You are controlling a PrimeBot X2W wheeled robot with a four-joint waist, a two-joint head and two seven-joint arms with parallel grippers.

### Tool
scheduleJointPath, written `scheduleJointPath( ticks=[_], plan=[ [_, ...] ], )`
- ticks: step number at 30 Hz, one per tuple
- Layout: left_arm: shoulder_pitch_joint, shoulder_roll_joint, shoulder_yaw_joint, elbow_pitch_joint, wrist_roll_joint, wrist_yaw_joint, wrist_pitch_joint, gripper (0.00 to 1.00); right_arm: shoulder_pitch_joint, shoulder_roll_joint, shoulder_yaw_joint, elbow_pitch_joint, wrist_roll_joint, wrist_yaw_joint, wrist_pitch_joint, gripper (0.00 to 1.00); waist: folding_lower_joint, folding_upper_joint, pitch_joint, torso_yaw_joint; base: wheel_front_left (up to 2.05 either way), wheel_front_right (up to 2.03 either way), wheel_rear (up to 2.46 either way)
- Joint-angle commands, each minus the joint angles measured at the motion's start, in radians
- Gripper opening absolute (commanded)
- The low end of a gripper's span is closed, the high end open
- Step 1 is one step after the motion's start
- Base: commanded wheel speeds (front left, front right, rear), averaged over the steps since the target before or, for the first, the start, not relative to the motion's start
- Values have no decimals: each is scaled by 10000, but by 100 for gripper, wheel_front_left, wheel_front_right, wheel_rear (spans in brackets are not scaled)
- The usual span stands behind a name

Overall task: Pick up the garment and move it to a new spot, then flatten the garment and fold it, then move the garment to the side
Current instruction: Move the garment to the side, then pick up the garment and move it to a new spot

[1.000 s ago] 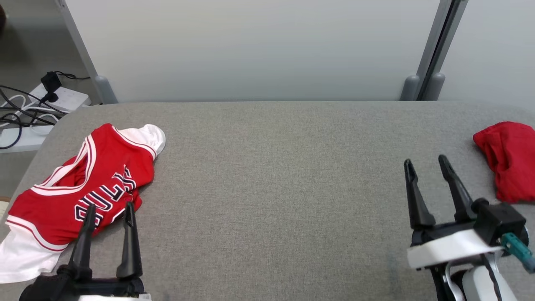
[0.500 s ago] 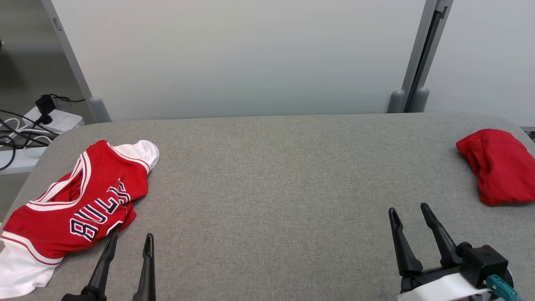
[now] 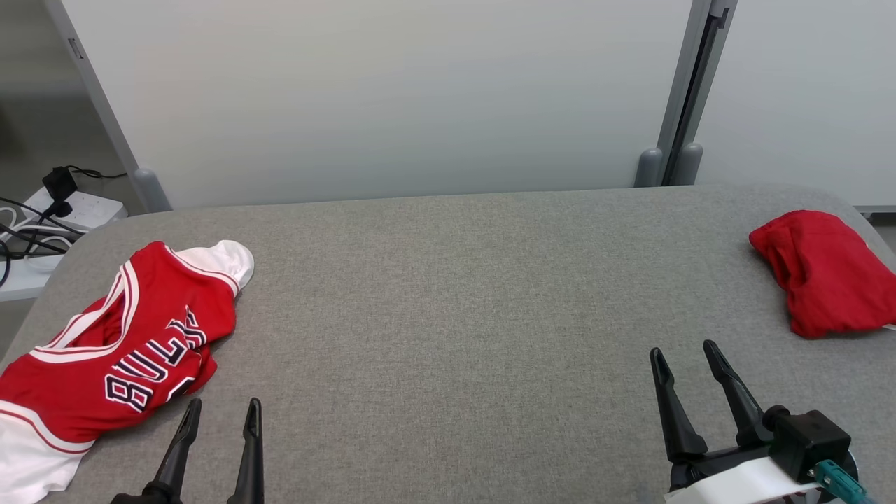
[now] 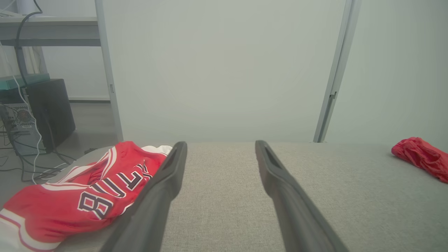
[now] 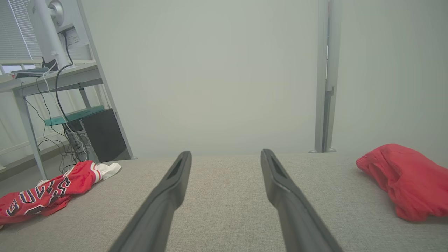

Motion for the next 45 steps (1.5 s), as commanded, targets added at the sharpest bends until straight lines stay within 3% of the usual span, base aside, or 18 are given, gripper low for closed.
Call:
scheduleJointPath(
  ticks=[1, 21, 42, 45],
  plan=[
    [-513, 10, 268, -201, -92, -29, -59, 100, -332, -82, 245, -246, 55, -2, -61, 100, 0, 0, -3, 16, 0, 0, 0],
    [-539, 9, 239, -138, -101, 73, -59, 100, -268, -81, 428, -204, 106, -2, -61, 100, 0, 0, -17, 524, 0, 0, 0],
    [-251, 9, 312, -748, -206, 453, -59, 100, 123, -81, 702, -452, 247, -2, -61, 100, 0, 0, -266, 4027, 0, 0, 0],
    [-222, 9, 355, -781, -195, 446, -59, 100, 136, -81, 767, -466, 329, -2, -61, 100, 0, 0, -237, 4285, 0, 0, 0]
  ],
)
